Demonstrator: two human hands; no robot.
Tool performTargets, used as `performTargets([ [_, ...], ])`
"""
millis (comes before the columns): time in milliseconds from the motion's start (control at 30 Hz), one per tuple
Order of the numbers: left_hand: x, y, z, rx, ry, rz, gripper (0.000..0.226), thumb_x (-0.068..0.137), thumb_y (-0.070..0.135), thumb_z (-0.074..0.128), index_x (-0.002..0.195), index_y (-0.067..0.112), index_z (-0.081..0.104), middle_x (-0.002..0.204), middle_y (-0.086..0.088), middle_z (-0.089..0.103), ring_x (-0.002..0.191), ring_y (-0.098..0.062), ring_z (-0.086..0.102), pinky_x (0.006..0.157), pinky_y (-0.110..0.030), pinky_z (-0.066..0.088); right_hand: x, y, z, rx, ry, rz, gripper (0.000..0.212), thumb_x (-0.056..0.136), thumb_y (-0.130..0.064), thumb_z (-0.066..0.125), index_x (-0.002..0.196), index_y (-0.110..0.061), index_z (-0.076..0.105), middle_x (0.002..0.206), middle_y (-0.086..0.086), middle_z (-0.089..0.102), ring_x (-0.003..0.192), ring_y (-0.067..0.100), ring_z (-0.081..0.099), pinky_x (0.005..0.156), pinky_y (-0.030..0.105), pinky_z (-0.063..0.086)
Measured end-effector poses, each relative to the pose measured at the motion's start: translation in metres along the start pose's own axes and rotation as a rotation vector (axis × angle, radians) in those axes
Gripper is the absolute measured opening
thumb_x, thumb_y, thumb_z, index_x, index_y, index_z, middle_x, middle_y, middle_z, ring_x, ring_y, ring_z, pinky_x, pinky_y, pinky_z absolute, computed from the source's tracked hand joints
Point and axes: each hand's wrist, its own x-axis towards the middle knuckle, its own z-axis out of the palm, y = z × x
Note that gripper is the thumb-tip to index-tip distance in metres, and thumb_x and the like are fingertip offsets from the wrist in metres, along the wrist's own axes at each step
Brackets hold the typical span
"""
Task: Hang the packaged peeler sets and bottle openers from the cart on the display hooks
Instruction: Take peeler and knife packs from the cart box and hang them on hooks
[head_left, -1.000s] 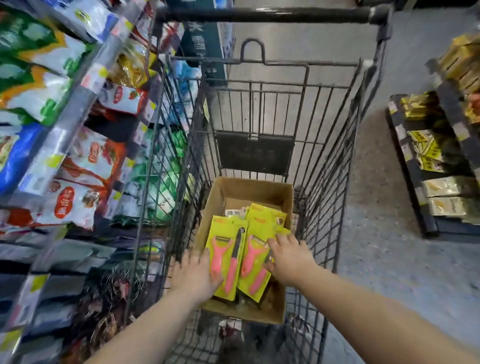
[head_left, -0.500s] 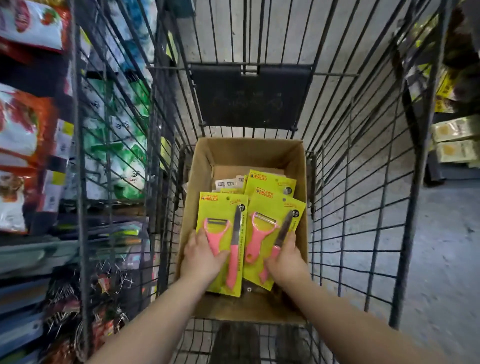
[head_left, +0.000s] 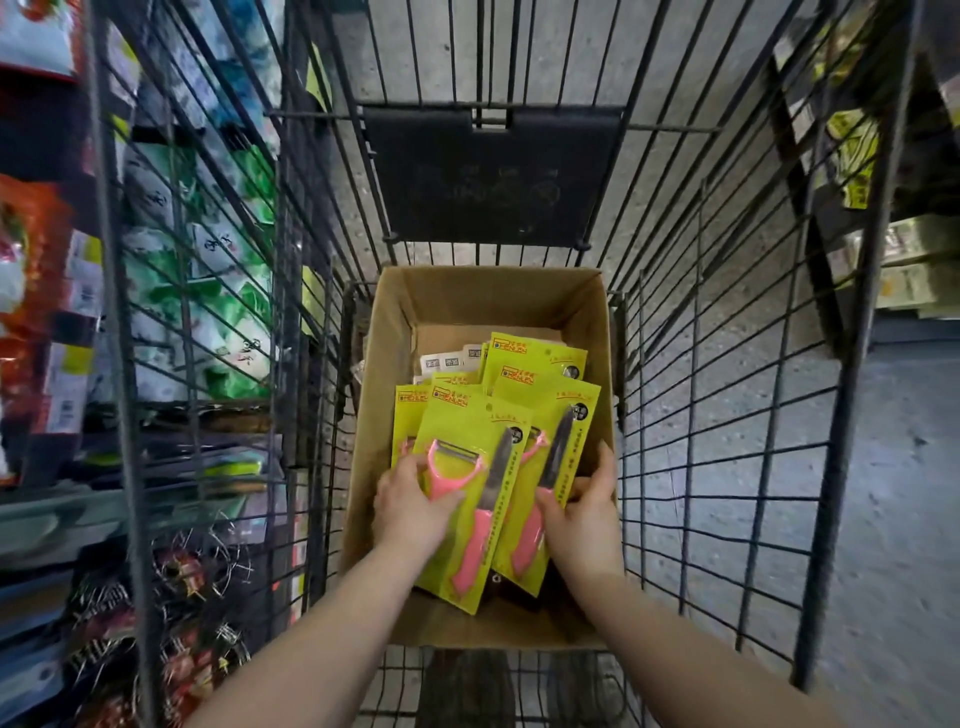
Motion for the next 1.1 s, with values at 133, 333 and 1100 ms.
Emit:
performTargets([
  [133,-0.002,-0.003,-0.005,0.037,0.039,-0.056,0.102,0.061,0.043,0.084,0.142,0.018,0.027,0.143,-0.011,0.040,0.129,-0.032,0.042,0.102,-0.046,0.040,0.005,-0.001,-0.001,0.070,-0.082,0.087,0.066,0.088,-0.028,0.061,0.143,-0.017,0.027,0.125,0.005,0.057,0.105,0.023,0.062,0.090,0.043,0.051],
  [333,-0.011,-0.010,-0.019,-0.081,-0.119,-0.066,0.081,0.062,0.042,0.084,0.126,0.015,0.042,0.127,-0.008,0.054,0.117,-0.030,0.051,0.093,-0.041,0.045,0.003,-0.006,-0.005,0.086,-0.167,0.103,0.018,0.093,-0.025,0.054,0.110,-0.019,0.052,0.098,-0.005,0.063,0.080,0.005,0.057,0.061,0.020,0.043],
  [1100,-0.194,0.077,-0.166,-0.657,0.372,0.130,0.097,0.069,0.035,0.081,0.144,0.005,0.028,0.148,-0.016,0.036,0.132,-0.029,0.039,0.106,-0.040,0.032,-0.092,-0.176,-0.148,0.261,-0.447,-0.340,0.012,0.091,-0.019,0.052,0.101,-0.026,0.051,0.104,0.008,0.065,0.096,0.028,0.063,0.089,0.050,0.050],
])
